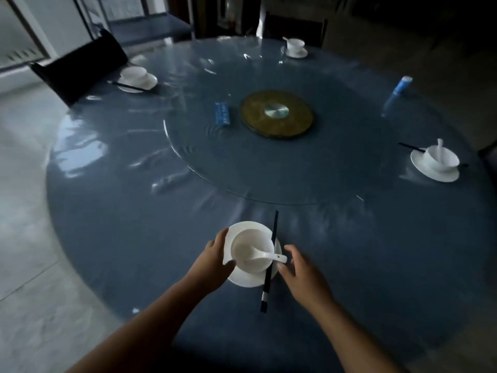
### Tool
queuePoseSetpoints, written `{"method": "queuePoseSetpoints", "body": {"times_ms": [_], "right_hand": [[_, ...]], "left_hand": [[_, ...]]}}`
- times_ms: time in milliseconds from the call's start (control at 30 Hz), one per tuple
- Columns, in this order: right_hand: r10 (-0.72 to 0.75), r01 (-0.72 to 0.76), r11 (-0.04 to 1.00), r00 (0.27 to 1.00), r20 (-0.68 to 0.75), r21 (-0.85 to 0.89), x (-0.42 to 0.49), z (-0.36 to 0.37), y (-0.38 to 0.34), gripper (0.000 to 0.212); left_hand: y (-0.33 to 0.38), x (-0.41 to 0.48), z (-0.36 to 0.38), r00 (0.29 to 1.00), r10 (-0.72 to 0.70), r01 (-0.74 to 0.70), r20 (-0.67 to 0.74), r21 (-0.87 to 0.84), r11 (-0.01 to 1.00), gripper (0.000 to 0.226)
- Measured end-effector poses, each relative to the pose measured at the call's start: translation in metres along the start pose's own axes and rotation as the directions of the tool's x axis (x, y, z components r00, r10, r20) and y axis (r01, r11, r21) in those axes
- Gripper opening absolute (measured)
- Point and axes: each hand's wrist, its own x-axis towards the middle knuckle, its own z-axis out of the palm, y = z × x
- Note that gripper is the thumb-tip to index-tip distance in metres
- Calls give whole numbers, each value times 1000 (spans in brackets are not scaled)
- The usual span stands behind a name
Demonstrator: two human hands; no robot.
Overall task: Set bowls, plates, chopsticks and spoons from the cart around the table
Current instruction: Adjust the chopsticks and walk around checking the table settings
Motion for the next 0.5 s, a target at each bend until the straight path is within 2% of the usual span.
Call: {"method": "queuePoseSetpoints", "body": {"times_ms": [67, 133, 333, 500], "right_hand": [[62, -76, 979, 995, 77, 191, 13, 10, -4, 49], [87, -112, 947, 992, 95, 302, 23, 19, -6, 48], [49, -61, 878, 998, 38, 475, 35, 30, -1, 50], [59, -46, 826, 998, -5, 562, 42, 35, 1, 50]], "left_hand": [[-6, 17, 3, 999, -19, 22, 37, -83, 996, 87], [-9, 29, 5, 992, -29, 52, 120, -196, 979, 88], [-14, 41, 6, 966, -9, 133, 258, -466, 875, 76], [-18, 42, 7, 957, 5, 180, 289, -610, 772, 68]]}}
